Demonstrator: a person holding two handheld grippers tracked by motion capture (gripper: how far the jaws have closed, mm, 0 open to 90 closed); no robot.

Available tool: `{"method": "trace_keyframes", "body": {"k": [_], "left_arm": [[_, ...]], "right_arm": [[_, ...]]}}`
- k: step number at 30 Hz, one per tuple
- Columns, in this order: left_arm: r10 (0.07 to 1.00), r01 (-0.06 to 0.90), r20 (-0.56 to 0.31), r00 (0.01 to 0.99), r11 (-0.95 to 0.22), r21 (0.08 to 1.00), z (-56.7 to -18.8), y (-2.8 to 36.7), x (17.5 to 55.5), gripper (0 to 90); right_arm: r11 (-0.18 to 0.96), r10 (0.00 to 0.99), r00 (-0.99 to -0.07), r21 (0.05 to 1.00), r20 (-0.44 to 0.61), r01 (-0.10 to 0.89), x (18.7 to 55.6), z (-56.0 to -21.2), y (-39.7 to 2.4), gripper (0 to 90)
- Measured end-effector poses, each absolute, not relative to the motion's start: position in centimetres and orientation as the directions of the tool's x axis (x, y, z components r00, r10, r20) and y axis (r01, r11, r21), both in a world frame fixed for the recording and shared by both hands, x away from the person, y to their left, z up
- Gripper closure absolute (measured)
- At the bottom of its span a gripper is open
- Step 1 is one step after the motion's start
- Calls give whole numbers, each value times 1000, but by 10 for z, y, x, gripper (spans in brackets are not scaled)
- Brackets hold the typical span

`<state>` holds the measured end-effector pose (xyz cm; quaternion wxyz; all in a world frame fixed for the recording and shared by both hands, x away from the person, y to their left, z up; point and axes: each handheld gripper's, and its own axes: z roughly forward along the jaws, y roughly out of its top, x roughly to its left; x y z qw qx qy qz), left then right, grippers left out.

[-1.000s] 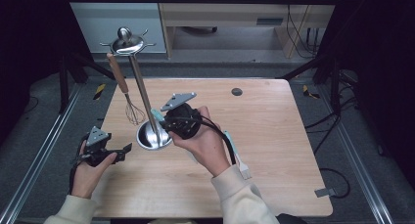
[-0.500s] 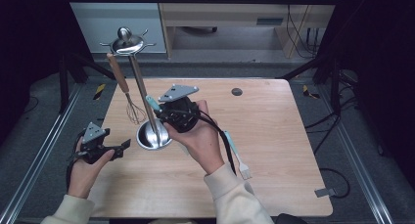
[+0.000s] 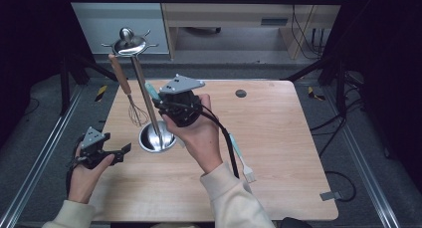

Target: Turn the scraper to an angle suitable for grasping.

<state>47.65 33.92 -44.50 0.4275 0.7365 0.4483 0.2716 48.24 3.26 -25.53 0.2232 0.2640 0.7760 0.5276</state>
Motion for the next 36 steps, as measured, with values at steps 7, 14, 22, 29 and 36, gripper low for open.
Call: {"method": "trace_keyframes", "body": {"k": [7,14,22,29,36], "left_arm": [[894,422,24,448,-235,875,-449,339,475,74],[892,423,27,452,-241,873,-450,339,475,74],[892,424,22,452,-236,874,-452,338,475,74],[891,423,26,454,-241,874,-451,338,475,74],[889,423,25,457,-242,873,-451,338,475,74]], "right_arm": [[258,666,-743,956,-69,142,484,-243,37,748],[220,690,-720,968,-66,122,486,-232,37,748],[202,697,-714,973,-64,110,488,-226,39,748],[182,701,-711,978,-56,102,490,-220,42,747],[178,697,-715,979,-54,99,492,-215,46,748]]}}
